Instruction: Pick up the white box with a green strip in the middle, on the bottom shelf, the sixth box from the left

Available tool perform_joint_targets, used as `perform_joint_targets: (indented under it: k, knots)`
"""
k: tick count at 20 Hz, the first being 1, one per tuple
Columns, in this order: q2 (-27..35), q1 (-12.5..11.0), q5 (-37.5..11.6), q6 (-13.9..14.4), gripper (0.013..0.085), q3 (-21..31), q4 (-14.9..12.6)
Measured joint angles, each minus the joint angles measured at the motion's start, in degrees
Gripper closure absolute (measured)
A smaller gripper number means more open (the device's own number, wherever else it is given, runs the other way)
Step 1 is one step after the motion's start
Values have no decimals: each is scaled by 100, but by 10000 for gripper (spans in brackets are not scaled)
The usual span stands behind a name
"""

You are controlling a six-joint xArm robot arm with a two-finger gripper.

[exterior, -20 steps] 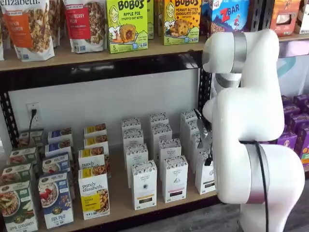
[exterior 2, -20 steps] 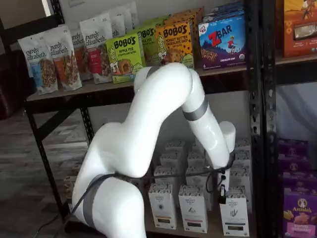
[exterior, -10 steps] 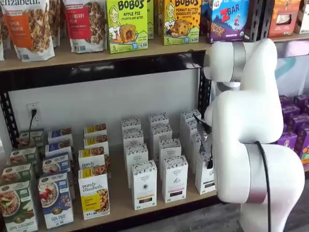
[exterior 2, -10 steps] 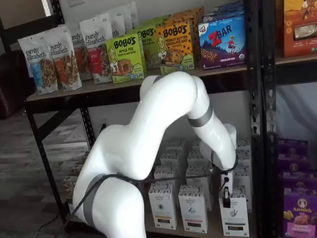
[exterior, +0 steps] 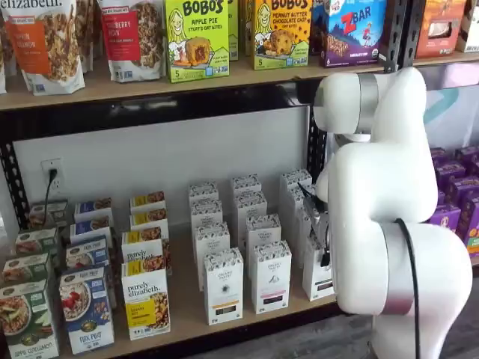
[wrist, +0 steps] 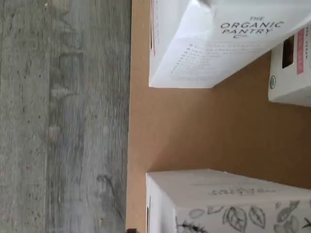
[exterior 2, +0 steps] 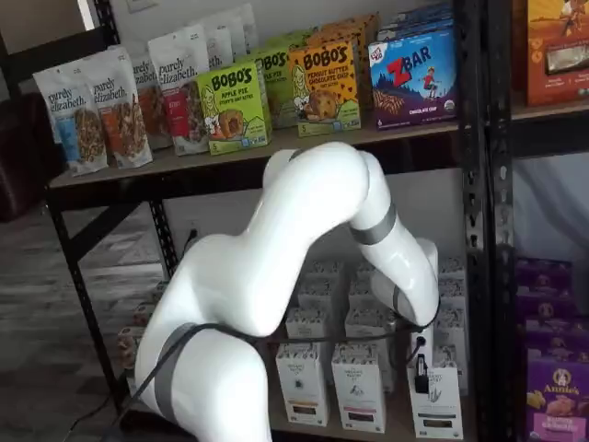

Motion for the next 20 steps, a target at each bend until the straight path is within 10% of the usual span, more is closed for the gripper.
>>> perform_joint_targets:
  k: [9, 20]
  knots:
    - [-13, 13, -16, -168, 370, 18, 200]
    - [-93, -22, 73, -120, 410, 63, 120]
